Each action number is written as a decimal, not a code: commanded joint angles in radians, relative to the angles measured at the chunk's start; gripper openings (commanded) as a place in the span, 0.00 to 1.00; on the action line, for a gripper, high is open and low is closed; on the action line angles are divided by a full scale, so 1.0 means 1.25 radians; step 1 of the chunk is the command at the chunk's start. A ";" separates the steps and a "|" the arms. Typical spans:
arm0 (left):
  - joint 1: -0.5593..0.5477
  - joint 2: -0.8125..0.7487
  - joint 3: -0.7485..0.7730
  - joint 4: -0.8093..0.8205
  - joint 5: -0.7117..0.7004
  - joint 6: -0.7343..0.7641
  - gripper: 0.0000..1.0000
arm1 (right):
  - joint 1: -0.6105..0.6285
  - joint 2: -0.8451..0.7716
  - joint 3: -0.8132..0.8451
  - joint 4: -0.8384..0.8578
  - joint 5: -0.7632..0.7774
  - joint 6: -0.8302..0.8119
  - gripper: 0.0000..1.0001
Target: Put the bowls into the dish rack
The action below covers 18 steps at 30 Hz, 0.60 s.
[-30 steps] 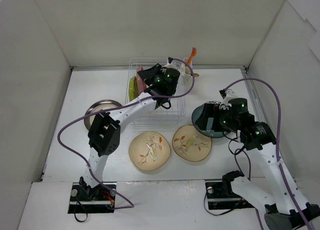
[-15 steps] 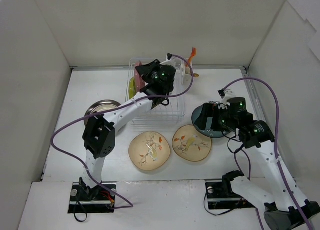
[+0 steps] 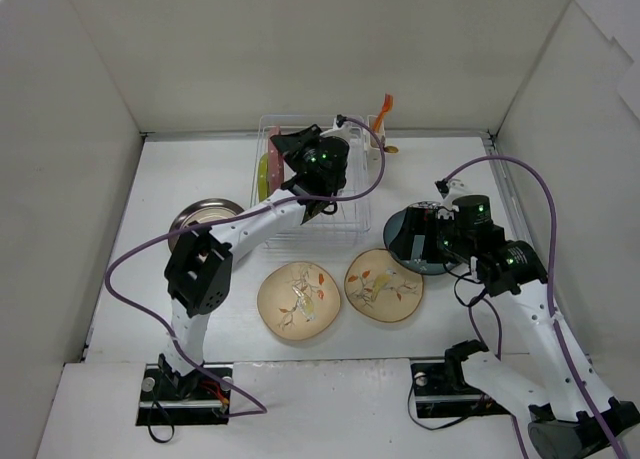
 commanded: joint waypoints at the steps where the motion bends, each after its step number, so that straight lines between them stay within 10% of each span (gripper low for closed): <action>1: 0.001 -0.087 0.016 0.117 -0.014 0.066 0.00 | -0.004 -0.003 -0.006 0.031 0.011 0.003 0.94; 18: 0.001 -0.089 -0.071 0.125 0.018 0.038 0.00 | -0.005 -0.022 -0.024 0.038 0.008 0.007 0.94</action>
